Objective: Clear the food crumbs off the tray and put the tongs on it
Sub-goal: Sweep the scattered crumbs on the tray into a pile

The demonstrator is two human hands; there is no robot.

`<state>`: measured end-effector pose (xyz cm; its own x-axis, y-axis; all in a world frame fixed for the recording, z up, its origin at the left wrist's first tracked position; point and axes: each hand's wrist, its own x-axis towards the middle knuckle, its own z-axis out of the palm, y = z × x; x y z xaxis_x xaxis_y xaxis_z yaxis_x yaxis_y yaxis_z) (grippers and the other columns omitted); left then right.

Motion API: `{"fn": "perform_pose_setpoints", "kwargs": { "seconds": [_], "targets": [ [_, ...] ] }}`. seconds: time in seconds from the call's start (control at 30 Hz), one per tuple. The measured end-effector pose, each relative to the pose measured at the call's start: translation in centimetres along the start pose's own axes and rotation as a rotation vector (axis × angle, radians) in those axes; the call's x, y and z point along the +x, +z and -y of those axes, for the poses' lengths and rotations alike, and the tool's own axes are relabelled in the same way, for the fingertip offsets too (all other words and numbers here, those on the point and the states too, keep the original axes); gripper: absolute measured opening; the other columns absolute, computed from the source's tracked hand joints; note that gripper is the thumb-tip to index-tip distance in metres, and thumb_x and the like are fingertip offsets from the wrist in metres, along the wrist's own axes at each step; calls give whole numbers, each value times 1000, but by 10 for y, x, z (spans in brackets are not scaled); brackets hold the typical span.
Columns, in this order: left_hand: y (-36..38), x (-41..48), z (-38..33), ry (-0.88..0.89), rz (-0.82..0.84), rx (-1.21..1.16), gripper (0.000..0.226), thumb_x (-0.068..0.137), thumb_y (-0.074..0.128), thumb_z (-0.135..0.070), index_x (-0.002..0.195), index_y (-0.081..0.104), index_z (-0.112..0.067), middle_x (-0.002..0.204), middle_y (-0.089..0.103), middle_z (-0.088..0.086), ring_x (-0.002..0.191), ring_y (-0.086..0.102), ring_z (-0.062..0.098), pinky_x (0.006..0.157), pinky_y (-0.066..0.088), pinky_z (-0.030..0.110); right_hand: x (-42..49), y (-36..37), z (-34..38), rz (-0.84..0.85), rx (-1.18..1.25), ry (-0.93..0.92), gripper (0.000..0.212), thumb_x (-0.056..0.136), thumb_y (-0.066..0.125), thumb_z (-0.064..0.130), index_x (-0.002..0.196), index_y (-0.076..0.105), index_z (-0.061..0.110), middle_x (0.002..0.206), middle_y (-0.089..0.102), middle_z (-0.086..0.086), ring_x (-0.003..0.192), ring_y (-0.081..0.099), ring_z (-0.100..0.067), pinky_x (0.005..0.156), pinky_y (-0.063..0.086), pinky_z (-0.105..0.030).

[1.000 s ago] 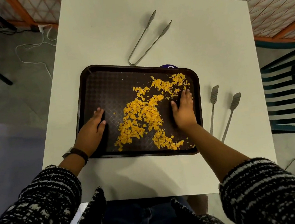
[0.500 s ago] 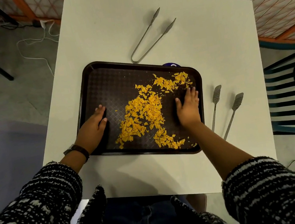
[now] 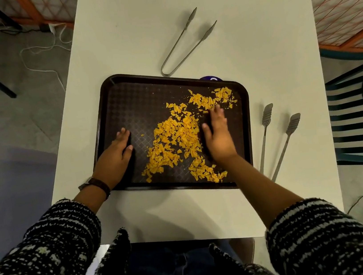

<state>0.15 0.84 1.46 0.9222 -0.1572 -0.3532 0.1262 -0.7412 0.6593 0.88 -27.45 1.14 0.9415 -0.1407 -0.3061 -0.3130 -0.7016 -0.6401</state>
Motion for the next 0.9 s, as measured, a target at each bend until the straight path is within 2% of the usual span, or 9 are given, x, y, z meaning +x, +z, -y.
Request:
{"fn": "perform_pose_setpoints", "kwargs": {
  "seconds": [0.13,0.27,0.47,0.6,0.7,0.8,0.9],
  "targets": [
    [2,1,2,22,-2,9,50,98,38,-17,145,23,-10,155,19,4,136,11,2,116,16,29,40,-31,-18,-127,-35,108,64,99,37,35,149,7,11,159,-3,-6,146,-5,-21,120,7,-42],
    [3,2,5,22,-1,17,50,98,37,-19,145,22,-11,155,17,3,135,10,1,116,15,29,52,-36,-19,-71,-59,102,67,98,36,37,149,1,11,159,-4,-6,146,-4,-22,120,4,-39],
    [5,2,6,18,1,8,51,98,37,-18,146,22,-11,155,17,4,138,10,4,117,13,29,3,9,13,101,-95,-70,66,98,34,37,148,-7,20,156,-13,4,137,-18,-11,117,-4,-37],
    [4,1,4,11,-12,-2,50,98,38,-17,145,24,-11,155,18,4,135,10,2,114,11,24,-17,29,25,195,-56,-229,65,98,36,35,149,0,17,158,-8,3,142,-13,-10,119,-3,-36],
    [3,2,5,12,-5,18,50,98,37,-17,145,24,-10,155,18,4,139,12,6,115,12,25,2,11,23,67,37,-88,64,97,36,39,149,1,25,156,-10,11,142,-11,-17,115,-1,-39],
    [3,2,7,21,-6,24,50,98,37,-18,145,24,-10,155,18,4,137,10,3,116,15,29,40,-17,5,-76,-42,-4,63,98,34,37,149,5,15,158,-5,-3,145,-8,-22,119,-3,-41],
    [3,1,6,23,-17,13,50,97,38,-18,145,24,-11,155,18,3,135,10,1,116,15,28,67,-33,-11,-77,-128,56,63,99,34,36,149,6,7,158,-4,-12,146,-6,-25,119,-3,-39]
  ]
}}
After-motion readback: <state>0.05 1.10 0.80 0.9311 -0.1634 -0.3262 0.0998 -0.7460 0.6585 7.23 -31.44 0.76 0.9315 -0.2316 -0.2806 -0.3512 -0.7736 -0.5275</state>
